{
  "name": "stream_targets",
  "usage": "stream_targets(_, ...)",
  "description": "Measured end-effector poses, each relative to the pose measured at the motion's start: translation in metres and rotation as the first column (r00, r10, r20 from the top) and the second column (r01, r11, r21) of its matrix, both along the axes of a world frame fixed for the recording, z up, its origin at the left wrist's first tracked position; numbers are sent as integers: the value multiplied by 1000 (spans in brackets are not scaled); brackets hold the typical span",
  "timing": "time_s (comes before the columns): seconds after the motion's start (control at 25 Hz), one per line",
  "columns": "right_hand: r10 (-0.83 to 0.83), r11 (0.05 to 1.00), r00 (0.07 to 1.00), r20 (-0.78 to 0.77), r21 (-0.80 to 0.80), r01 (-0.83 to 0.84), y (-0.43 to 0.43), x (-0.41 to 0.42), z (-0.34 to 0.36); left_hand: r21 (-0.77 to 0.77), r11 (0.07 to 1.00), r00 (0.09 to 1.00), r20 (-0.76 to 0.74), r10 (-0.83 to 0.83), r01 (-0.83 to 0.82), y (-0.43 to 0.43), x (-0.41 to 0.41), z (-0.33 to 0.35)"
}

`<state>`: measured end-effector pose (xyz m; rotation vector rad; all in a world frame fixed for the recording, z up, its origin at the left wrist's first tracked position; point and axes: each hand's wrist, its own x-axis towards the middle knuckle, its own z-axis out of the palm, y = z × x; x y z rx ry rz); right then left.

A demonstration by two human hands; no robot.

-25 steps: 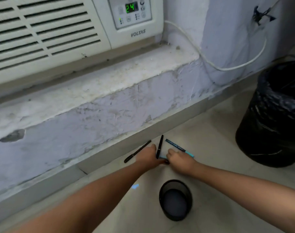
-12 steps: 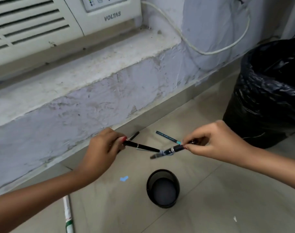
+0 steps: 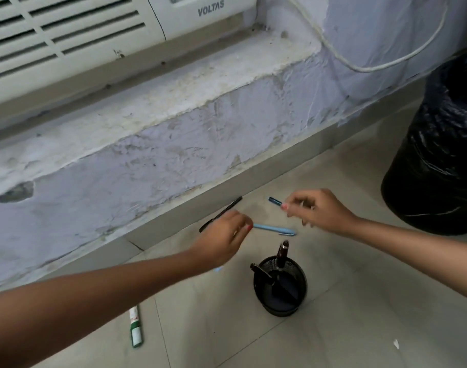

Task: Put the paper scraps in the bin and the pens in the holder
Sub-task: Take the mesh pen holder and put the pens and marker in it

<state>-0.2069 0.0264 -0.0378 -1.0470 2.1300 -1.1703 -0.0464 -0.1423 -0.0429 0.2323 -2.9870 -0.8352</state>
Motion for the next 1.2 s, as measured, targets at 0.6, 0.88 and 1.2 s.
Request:
stream_targets(0.6, 186, 921, 961, -206, 378, -97, 36, -20, 13, 314, 944, 992, 109, 70, -101, 15, -49, -6)
stream_targets(0.88, 435, 897, 854, -286, 224, -382, 47, 38, 78, 665, 744, 991, -40, 127, -68, 37, 32, 38)
stream_targets(1.2, 268, 963, 911, -314, 81, -256, -52, 19, 23, 399, 906, 989, 18, 144, -139, -33, 46, 10)
